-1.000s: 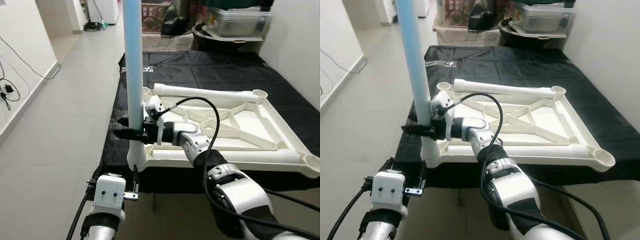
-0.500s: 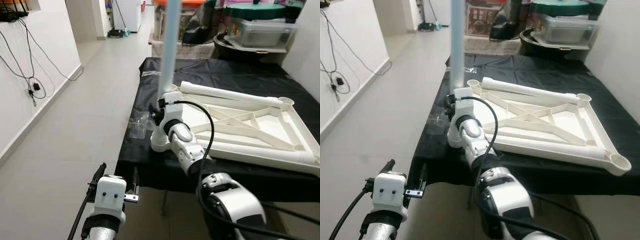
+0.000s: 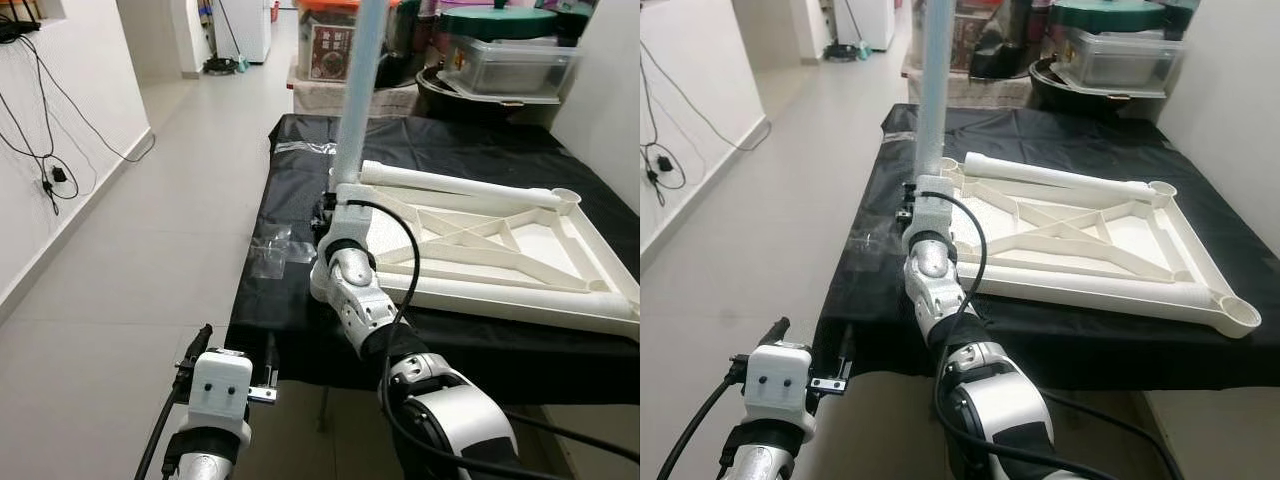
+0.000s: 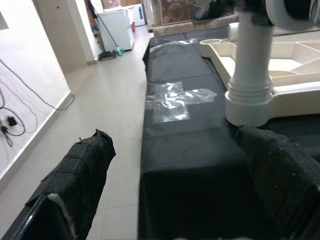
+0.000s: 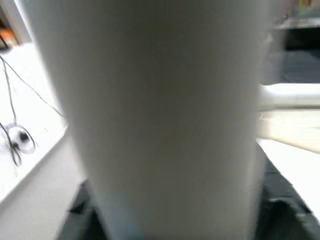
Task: Building children table
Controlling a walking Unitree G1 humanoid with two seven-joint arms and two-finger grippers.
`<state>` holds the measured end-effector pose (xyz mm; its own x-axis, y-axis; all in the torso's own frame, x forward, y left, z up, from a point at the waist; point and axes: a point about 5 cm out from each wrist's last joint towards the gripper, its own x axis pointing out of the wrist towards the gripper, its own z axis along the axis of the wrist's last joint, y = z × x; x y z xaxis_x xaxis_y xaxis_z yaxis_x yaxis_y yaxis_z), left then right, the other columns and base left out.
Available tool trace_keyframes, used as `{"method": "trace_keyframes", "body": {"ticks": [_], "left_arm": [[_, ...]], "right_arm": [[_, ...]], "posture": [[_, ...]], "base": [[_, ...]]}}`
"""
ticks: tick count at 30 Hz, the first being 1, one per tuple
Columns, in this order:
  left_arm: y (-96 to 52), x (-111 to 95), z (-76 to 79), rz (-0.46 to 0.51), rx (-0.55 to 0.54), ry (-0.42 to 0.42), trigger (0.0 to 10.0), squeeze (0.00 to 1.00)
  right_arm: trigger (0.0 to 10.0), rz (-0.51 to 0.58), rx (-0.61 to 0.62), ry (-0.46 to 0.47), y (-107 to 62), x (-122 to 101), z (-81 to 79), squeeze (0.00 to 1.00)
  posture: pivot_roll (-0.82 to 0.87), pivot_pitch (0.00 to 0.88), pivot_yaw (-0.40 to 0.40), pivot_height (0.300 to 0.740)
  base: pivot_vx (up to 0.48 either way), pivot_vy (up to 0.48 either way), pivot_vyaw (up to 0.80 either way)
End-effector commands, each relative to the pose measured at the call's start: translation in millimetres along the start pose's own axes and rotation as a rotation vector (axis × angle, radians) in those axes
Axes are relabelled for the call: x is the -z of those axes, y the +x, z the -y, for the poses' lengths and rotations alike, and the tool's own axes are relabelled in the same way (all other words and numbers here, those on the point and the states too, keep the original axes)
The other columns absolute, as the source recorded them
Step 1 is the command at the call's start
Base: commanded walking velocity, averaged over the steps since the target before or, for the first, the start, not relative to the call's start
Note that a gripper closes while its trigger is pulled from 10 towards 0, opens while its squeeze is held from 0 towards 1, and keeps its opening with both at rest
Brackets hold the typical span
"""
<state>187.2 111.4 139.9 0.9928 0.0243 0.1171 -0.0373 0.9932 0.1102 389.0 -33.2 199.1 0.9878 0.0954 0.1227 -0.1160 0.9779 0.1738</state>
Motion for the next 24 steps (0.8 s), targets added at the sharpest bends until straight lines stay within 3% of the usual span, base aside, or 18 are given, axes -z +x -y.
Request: {"method": "trace_keyframes", "body": {"ticks": [1, 2, 5, 6, 7, 8, 9, 11, 12, 15, 16, 18, 21, 24], "left_arm": [[0.6, 2.7, 0.9, -0.014, -0.006, -0.01, 10.0, 0.0], [0.9, 2.9, 1.0, -0.014, -0.006, -0.01, 10.0, 0.0], [1.1, 3.2, 1.2, -0.017, -0.005, -0.011, 10.0, 0.0], [1.0, 3.3, 1.0, -0.018, -0.005, -0.012, 10.0, 0.0], [1.0, 3.3, 1.0, -0.018, -0.005, -0.012, 10.0, 0.0], [0.9, 3.2, 1.0, -0.018, -0.006, -0.012, 10.0, 0.0], [0.9, 3.2, 1.0, -0.018, -0.006, -0.012, 10.0, 0.0], [0.9, 3.2, 0.9, -0.019, -0.006, -0.011, 10.0, 0.0], [0.9, 3.2, 0.9, -0.019, -0.006, -0.011, 10.0, 0.0], [-0.3, 2.7, 0.1, -0.019, -0.009, -0.012, 10.0, 0.0], [-0.3, 2.7, 0.1, -0.019, -0.009, -0.012, 10.0, 0.0], [-0.3, 2.4, 0.5, -0.019, -0.009, -0.012, 10.0, 0.0], [-0.3, 2.4, 0.5, -0.02, -0.009, -0.012, 10.0, 0.0], [-1.6, 0.8, 1.2, -0.017, -0.012, -0.014, 10.0, 0.0]], "right_arm": [[10.0, 0.027, -0.04, 0.033, -4.3, 0.7, -10.6, 1.0], [10.0, 0.043, -0.086, 0.041, -3.8, -1.3, -6.6, 0.0], [10.0, 0.072, -0.171, 0.049, -3.6, -3.9, 5.2, 0.0], [10.0, 0.035, -0.321, 0.078, -4.1, -0.8, 7.0, 0.0], [10.0, 0.035, -0.321, 0.078, -4.1, -0.8, 7.0, 0.0], [10.0, -0.008, -0.476, 0.112, -5.9, 2.2, 7.8, 0.0], [10.0, -0.008, -0.476, 0.112, -5.9, 2.2, 7.8, 0.0], [10.0, -0.107, -0.789, 0.121, -12.7, 7.8, 7.6, 0.0], [10.0, -0.107, -0.789, 0.121, -12.7, 7.8, 7.6, 0.0], [10.0, -0.243, -1.074, 0.065, -19.5, 11.5, 5.9, 0.0], [10.0, -0.243, -1.074, 0.065, -19.5, 11.5, 5.9, 0.0], [10.0, -0.298, -1.205, 0.023, -23.0, 11.7, -3.3, 0.0], [10.0, -0.303, -1.219, 0.021, -23.7, 12.0, -4.5, 0.0], [9.9, -0.333, -1.324, -0.038, -28.5, 13.7, -16.7, 0.0]], "posture": [[0.13, 0.057, -0.048, 0.74], [0.13, 0.057, -0.048, 0.74], [0.13, 0.057, -0.048, 0.74], [0.13, 0.059, -0.045, 0.74], [0.13, 0.059, -0.045, 0.74], [0.13, 0.059, -0.045, 0.74], [0.13, 0.059, -0.045, 0.74], [0.13, 0.061, -0.04, 0.74], [0.13, 0.061, -0.04, 0.74], [0.14, 0.063, -0.04, 0.74], [0.14, 0.063, -0.04, 0.74], [0.14, 0.063, -0.04, 0.74], [0.14, 0.063, -0.04, 0.74], [0.16, 0.075, -0.049, 0.74]], "base": [[0.0, 0.0, 0.0], [0.0, 0.0, 0.0], [0.0, 0.0, 0.0], [0.0, 0.0, 0.0], [0.0, 0.0, 0.0], [0.0, 0.0, 0.0], [0.0, 0.0, 0.0], [0.0, 0.0, 0.0], [0.0, 0.0, 0.0], [0.0, 0.0, 0.0], [0.0, 0.0, 0.0], [0.0, 0.0, 0.0], [0.0, 0.0, 0.0], [0.0, 0.0, 0.0]]}}
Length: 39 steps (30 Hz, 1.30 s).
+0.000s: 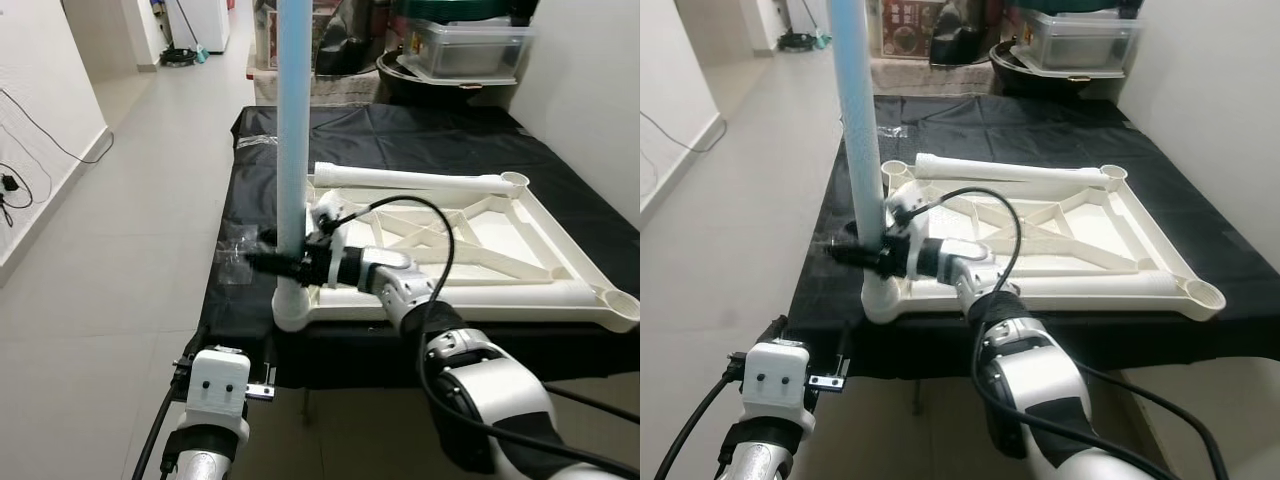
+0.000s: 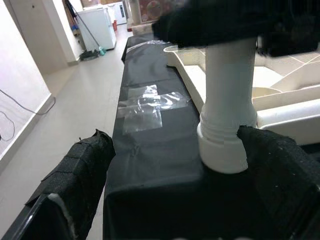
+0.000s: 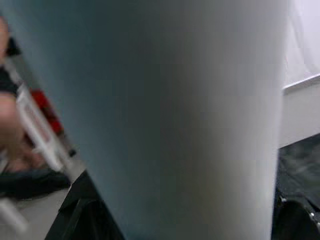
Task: Building children table
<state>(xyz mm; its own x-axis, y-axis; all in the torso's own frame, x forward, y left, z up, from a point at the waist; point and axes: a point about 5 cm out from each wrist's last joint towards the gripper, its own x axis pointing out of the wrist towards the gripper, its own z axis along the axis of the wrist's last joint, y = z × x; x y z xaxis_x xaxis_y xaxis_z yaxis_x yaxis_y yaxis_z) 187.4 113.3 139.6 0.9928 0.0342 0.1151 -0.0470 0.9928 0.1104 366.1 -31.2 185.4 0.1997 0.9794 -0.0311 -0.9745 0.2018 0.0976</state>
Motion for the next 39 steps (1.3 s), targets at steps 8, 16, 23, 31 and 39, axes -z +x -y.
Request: {"method": "trace_keyframes", "body": {"ticks": [8, 16, 23, 31, 39], "left_arm": [[-2.5, -0.8, 3.3, -0.013, -0.006, -0.017, 10.0, 0.0], [-1.8, -0.2, 2.4, -0.014, -0.005, -0.018, 10.0, 0.0], [-1.5, 0.1, 2.5, -0.015, -0.004, -0.017, 10.0, 0.0], [-1.1, 1.4, 2.4, -0.017, -0.002, -0.011, 10.0, 0.0], [-0.9, 2.0, 3.2, -0.019, -0.001, -0.013, 10.0, 0.0]], "right_arm": [[0.0, 0.025, 0.097, -0.084, 23.9, -11.9, -3.4, 0.0], [0.0, 0.118, 0.671, -0.088, 9.8, -18.2, 23.8, 0.0], [0.0, 0.144, 0.975, -0.051, -5.3, -16.2, 35.2, 0.0], [0.0, 0.235, 1.419, 0.227, -7.8, 3.5, 29.8, 0.0], [10.0, 0.245, 1.347, 0.169, 8.3, 3.9, 19.3, 0.0]], "posture": [[0.15, 0.076, -0.052, 0.74], [0.14, 0.075, -0.048, 0.74], [0.14, 0.075, -0.048, 0.74], [0.14, 0.063, -0.047, 0.74], [0.14, 0.056, -0.048, 0.74]], "base": [[0.0, 0.0, 0.0], [0.0, 0.0, 0.0], [0.0, 0.0, 0.0], [0.0, 0.0, 0.0], [0.0, 0.0, 0.0]]}}
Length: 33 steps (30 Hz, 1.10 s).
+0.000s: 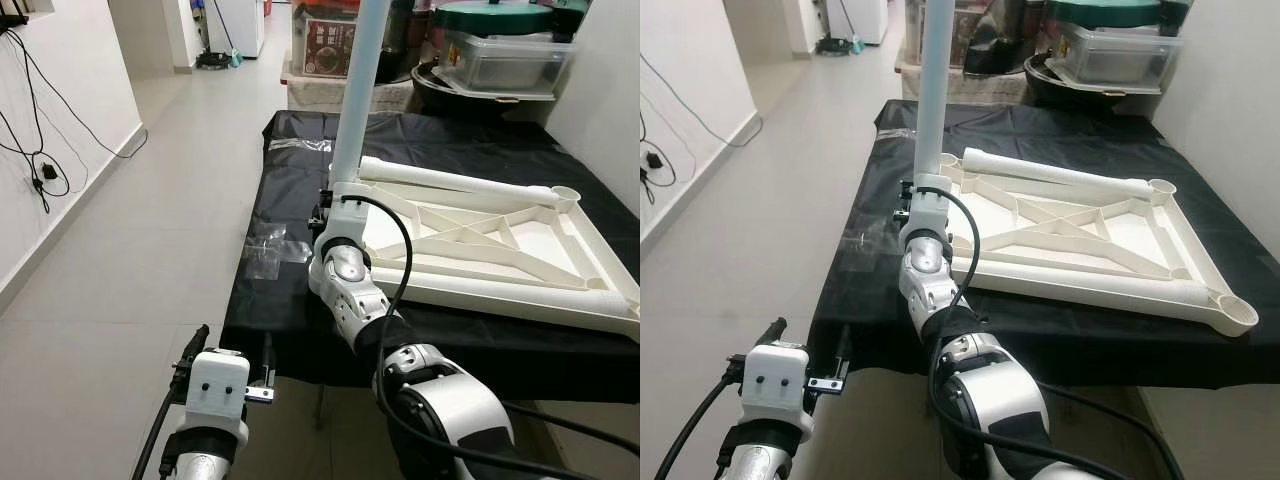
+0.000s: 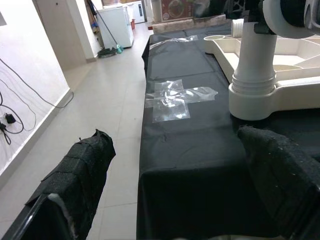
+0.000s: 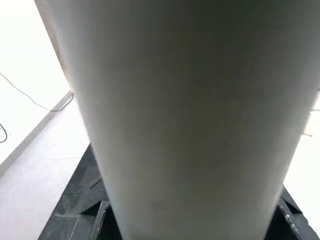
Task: Building children table
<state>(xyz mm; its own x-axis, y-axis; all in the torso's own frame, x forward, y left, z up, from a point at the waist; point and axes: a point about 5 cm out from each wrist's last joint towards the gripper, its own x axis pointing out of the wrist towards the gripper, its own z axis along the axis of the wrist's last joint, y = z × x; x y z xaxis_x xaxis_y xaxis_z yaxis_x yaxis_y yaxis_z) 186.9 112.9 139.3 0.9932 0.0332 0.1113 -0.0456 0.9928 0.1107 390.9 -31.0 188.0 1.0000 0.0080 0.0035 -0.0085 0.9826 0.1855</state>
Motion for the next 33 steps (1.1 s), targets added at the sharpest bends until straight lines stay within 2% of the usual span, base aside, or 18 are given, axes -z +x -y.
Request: {"method": "trace_keyframes", "body": {"ticks": [1, 5, 6, 7, 10, 11, 12, 13, 14, 15, 16, 17, 18, 20, 27, 28, 32, 33], "left_arm": [[-0.4, 1.8, 3.0, -0.015, -0.002, -0.013, 10.0, 0.0], [-0.5, 2.2, 3.3, -0.017, -0.002, -0.013, 10.0, 0.0], [-0.5, 2.5, 3.1, -0.017, -0.002, -0.013, 10.0, 0.0], [-0.6, 2.7, 3.0, -0.018, -0.002, -0.013, 10.0, 0.0], [-0.7, 2.9, 3.0, -0.017, -0.002, -0.014, 10.0, 0.0], [-0.8, 2.9, 3.0, -0.017, -0.001, -0.014, 10.0, 0.0], [-0.8, 2.9, 3.0, -0.017, -0.001, -0.014, 10.0, 0.0], [-0.5, 3.0, 3.1, -0.018, -0.001, -0.014, 10.0, 0.0], [-0.5, 3.0, 3.1, -0.018, -0.001, -0.014, 10.0, 0.0], [-0.1, 3.0, 3.0, -0.017, -0.001, -0.013, 10.0, 0.0], [-0.1, 3.0, 3.0, -0.017, -0.001, -0.013, 10.0, 0.0], [0.3, 3.0, 2.7, -0.017, 0.0, -0.013, 10.0, 0.0], [0.3, 3.0, 2.7, -0.017, 0.0, -0.013, 10.0, 0.0], [0.4, 3.0, 2.9, -0.018, 0.0, -0.012, 10.0, 0.0], [-0.3, 1.9, 3.3, -0.018, -0.001, -0.013, 10.0, 0.0], [-1.5, 0.5, 3.7, -0.018, -0.003, -0.013, 10.0, 0.0], [-1.7, 0.3, 3.7, -0.018, -0.004, -0.013, 10.0, 0.0], [-2.0, 0.0, 3.7, -0.018, -0.004, -0.013, 10.0, 0.0]], "right_arm": [[10.0, -0.003, -0.017, 0.066, -4.2, 6.7, -1.4, 1.0], [10.0, 0.062, -0.052, 0.056, -3.1, -1.8, 1.3, 1.0], [10.0, 0.079, -0.089, 0.057, -2.2, -4.8, 2.3, 0.0], [10.0, 0.09, -0.175, 0.081, -1.1, -8.0, 2.4, 0.0], [10.0, 0.101, -0.259, 0.092, -0.7, -10.6, 2.4, 0.0], [10.0, 0.101, -0.394, 0.113, -1.0, -12.8, 1.6, 0.0], [10.0, 0.101, -0.394, 0.113, -1.0, -12.8, 1.6, 0.0], [10.0, 0.083, -0.557, 0.122, -2.1, -13.8, 1.0, 0.0], [10.0, 0.083, -0.557, 0.122, -2.1, -13.8, 1.0, 0.0], [10.0, 0.036, -0.721, 0.138, -4.0, -13.1, 0.7, 0.0], [10.0, 0.036, -0.721, 0.138, -4.0, -13.1, 0.7, 0.0], [10.0, -0.053, -1.016, 0.069, -11.4, -9.7, -2.3, 0.0], [10.0, -0.053, -1.016, 0.069, -11.4, -9.7, -2.3, 0.0], [10.0, -0.134, -1.173, -0.008, -17.4, -3.8, -7.8, 0.0], [10.0, -0.184, -1.258, -0.071, -21.7, 0.2, -16.6, 0.0], [10.0, -0.195, -1.295, -0.116, -23.6, -0.2, -24.7, 0.0], [10.0, -0.199, -1.318, -0.121, -24.4, -1.0, -25.5, 0.0], [0.0, -0.183, -1.306, -0.126, -23.6, -3.0, -27.9, 0.0]], "posture": [[0.14, 0.054, -0.051, 0.74], [0.14, 0.054, -0.051, 0.74], [0.13, 0.048, -0.049, 0.74], [0.13, 0.047, -0.045, 0.74], [0.13, 0.047, -0.045, 0.74], [0.13, 0.047, -0.045, 0.74], [0.13, 0.047, -0.045, 0.74], [0.13, 0.046, -0.045, 0.74], [0.13, 0.046, -0.045, 0.74], [0.13, 0.05, -0.046, 0.74], [0.13, 0.05, -0.046, 0.74], [0.13, 0.052, -0.042, 0.74], [0.13, 0.052, -0.042, 0.74], [0.13, 0.052, -0.042, 0.74], [0.15, 0.066, -0.049, 0.74], [0.16, 0.072, -0.051, 0.74], [0.16, 0.072, -0.051, 0.74], [0.16, 0.075, -0.052, 0.74]], "base": [[0.0, 0.0, 0.0], [0.0, 0.0, 0.0], [0.0, 0.0, 0.0], [0.0, 0.0, 0.0], [0.0, 0.0, 0.0], [0.0, 0.0, 0.0], [0.0, 0.0, 0.0], [0.0, 0.0, 0.0], [0.0, 0.0, 0.0], [0.0, 0.0, 0.0], [0.0, 0.0, 0.0], [0.0, 0.0, 0.0], [0.0, 0.0, 0.0], [0.0, 0.0, 0.0], [0.0, 0.0, 0.0], [0.0, 0.0, 0.0], [0.0, 0.0, 0.0], [0.0, 0.0, 0.0]]}}
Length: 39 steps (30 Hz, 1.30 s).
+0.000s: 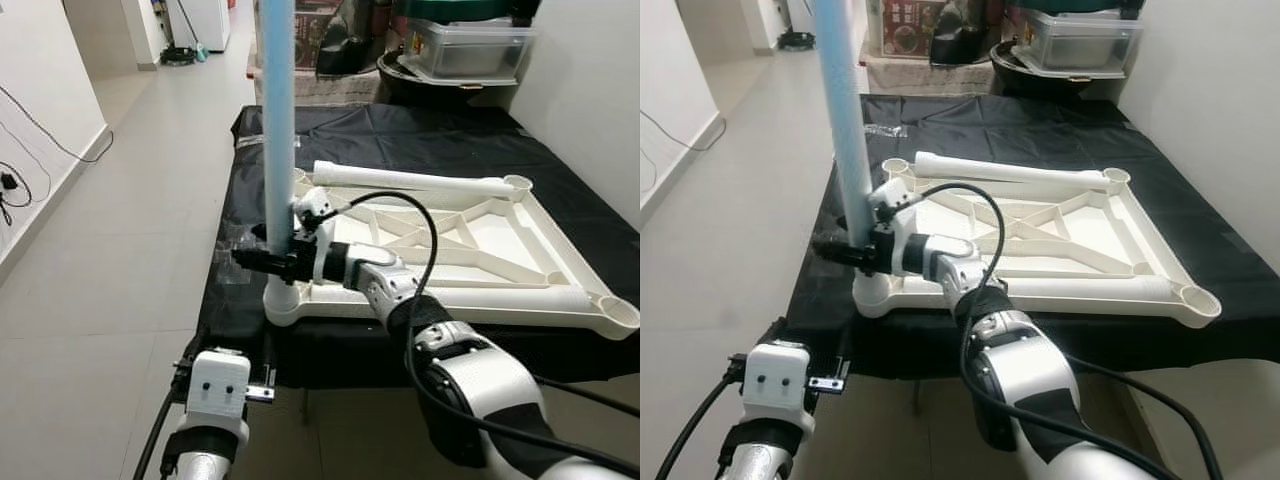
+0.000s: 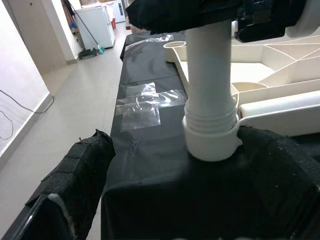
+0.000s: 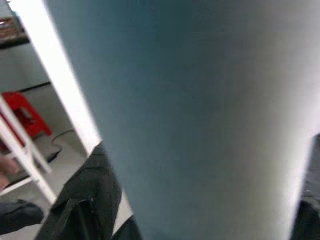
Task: Building children table
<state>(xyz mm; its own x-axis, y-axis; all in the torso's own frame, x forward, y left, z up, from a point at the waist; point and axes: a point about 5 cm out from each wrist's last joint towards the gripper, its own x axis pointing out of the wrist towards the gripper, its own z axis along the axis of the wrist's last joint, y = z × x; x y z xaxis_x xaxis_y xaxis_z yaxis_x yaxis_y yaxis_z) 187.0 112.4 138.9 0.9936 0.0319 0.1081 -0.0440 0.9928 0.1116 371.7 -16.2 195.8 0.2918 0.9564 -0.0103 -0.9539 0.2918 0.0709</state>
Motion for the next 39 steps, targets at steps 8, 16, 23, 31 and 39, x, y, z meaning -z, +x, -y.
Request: {"method": "trace_keyframes", "body": {"ticks": [8, 16, 23, 31, 39], "left_arm": [[-1.4, -0.4, 3.2, -0.015, -0.007, -0.016, 10.0, 0.0], [0.4, 0.4, 2.4, -0.013, -0.006, -0.016, 10.0, 0.0], [1.1, 0.8, 2.3, -0.013, -0.005, -0.012, 10.0, 0.0], [2.7, 1.8, 3.1, -0.012, -0.005, -0.01, 10.0, 0.0], [4.5, 3.9, 3.6, -0.026, -0.01, -0.019, 10.0, 0.0]], "right_arm": [[0.0, 0.094, 0.248, -0.082, 9.4, -10.7, 5.5, 0.0], [0.0, 0.142, 0.831, -0.018, -13.4, -4.4, 32.0, 0.0], [0.0, 0.182, 1.357, 0.147, -37.7, 11.2, 39.8, 0.0], [1.1, 0.19, 1.277, 0.18, -12.5, 17.2, 22.6, 0.0], [10.0, 0.247, 1.062, 0.103, -8.2, 8.5, 19.9, 1.0]], "posture": [[0.15, 0.075, -0.055, 0.74], [0.13, 0.074, -0.054, 0.74], [0.14, 0.069, -0.054, 0.74], [0.13, 0.062, -0.056, 0.74], [0.09, 0.065, -0.058, 0.74]], "base": [[0.0, 0.0, 0.0], [0.0, 0.0, 0.0], [0.0, 0.0, 0.0], [0.0, 0.0, 0.0], [0.0, 0.0, 0.0]]}}
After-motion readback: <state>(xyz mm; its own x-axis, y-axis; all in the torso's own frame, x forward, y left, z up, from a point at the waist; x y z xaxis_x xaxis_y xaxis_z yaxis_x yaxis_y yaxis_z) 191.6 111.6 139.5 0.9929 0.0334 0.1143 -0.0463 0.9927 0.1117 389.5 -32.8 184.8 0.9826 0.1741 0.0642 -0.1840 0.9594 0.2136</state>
